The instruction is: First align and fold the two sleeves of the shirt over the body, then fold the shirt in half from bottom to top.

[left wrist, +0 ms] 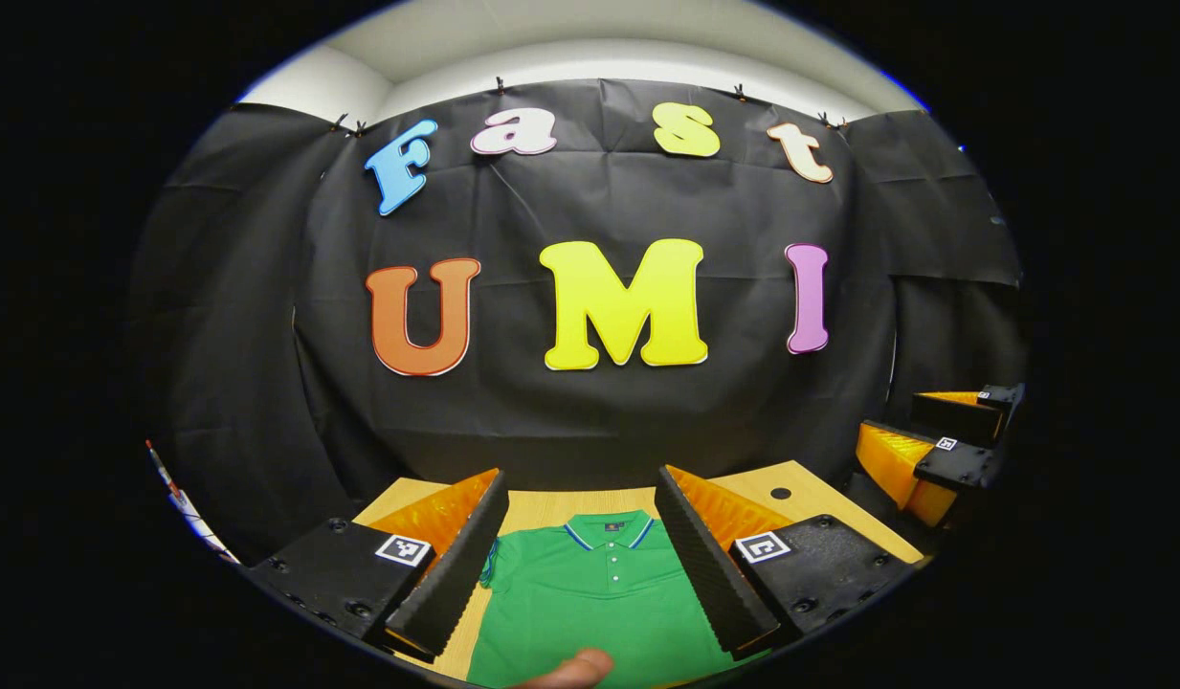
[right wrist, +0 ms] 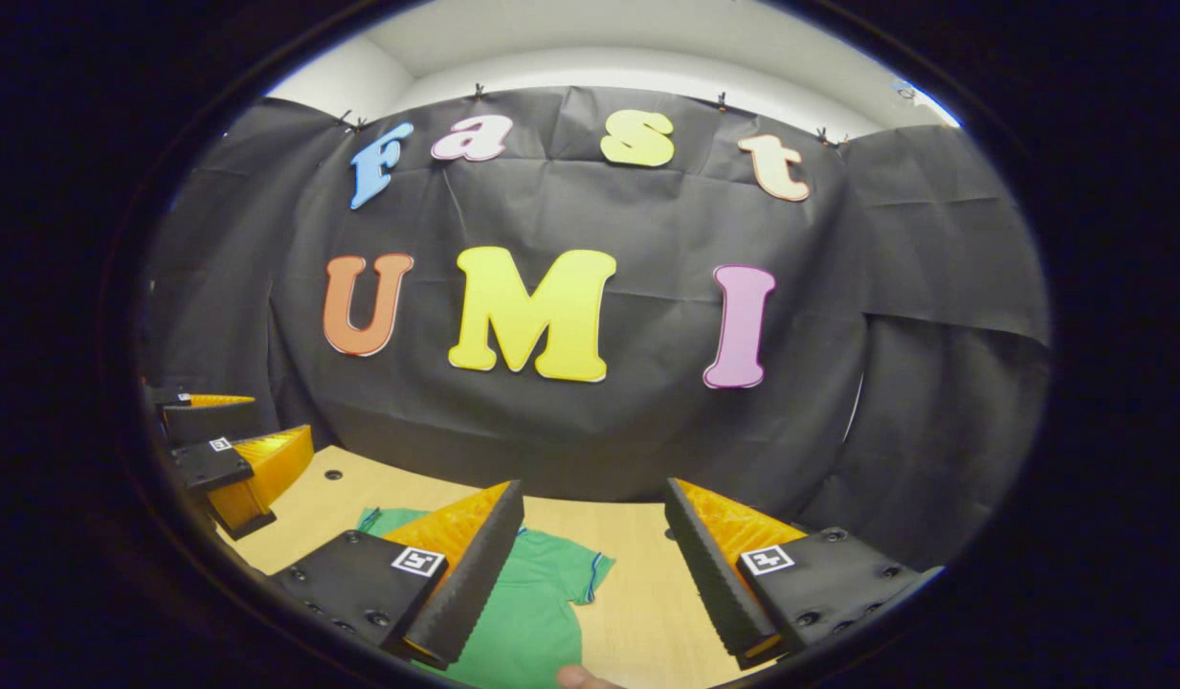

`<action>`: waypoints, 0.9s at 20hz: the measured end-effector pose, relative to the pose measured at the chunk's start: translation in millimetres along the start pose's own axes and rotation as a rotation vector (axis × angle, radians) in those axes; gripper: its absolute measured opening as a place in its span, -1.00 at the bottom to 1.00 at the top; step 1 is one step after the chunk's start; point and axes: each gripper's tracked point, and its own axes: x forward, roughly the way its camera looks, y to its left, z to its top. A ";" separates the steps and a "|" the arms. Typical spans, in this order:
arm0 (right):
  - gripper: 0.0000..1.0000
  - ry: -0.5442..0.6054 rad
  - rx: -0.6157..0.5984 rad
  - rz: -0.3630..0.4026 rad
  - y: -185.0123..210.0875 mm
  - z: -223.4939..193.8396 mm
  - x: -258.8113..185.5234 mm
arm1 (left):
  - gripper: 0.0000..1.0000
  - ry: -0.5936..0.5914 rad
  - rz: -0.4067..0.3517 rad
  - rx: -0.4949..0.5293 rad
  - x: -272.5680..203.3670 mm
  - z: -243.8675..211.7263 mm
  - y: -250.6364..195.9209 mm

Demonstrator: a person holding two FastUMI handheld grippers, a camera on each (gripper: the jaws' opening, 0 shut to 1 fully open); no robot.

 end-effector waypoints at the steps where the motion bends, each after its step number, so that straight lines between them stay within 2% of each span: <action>1: 0.96 -0.001 -0.003 -0.001 -0.2 0.5 0.7 | 0.99 0.003 -0.001 0.002 -0.4 -1.9 -2.3; 3: 0.87 0.000 -0.005 0.003 -2.5 -0.3 1.4 | 0.99 0.009 -0.004 0.001 1.1 -3.5 -5.6; 4: 0.92 0.001 -0.006 0.002 -3.7 -0.9 2.1 | 0.99 0.013 -0.002 -0.001 2.7 -4.8 -6.7; 7: 0.87 0.003 -0.005 0.001 -7.0 -1.7 3.5 | 0.99 0.025 0.000 -0.004 5.4 -9.0 -8.7; 8: 0.96 0.004 -0.006 0.001 -7.1 -0.9 5.0 | 0.99 0.028 0.001 -0.006 6.8 -9.7 -8.4; 9: 0.92 0.006 -0.007 0.000 -8.2 -2.2 5.6 | 0.99 0.030 0.002 -0.009 7.5 -10.9 -8.3; 15: 0.96 0.022 -0.008 0.007 -3.7 -8.0 10.0 | 0.99 0.028 -0.004 -0.010 9.9 -14.2 -8.1; 18: 0.90 0.041 0.041 0.010 -0.2 -14.5 14.4 | 0.99 0.041 -0.003 -0.017 10.9 -18.9 -5.0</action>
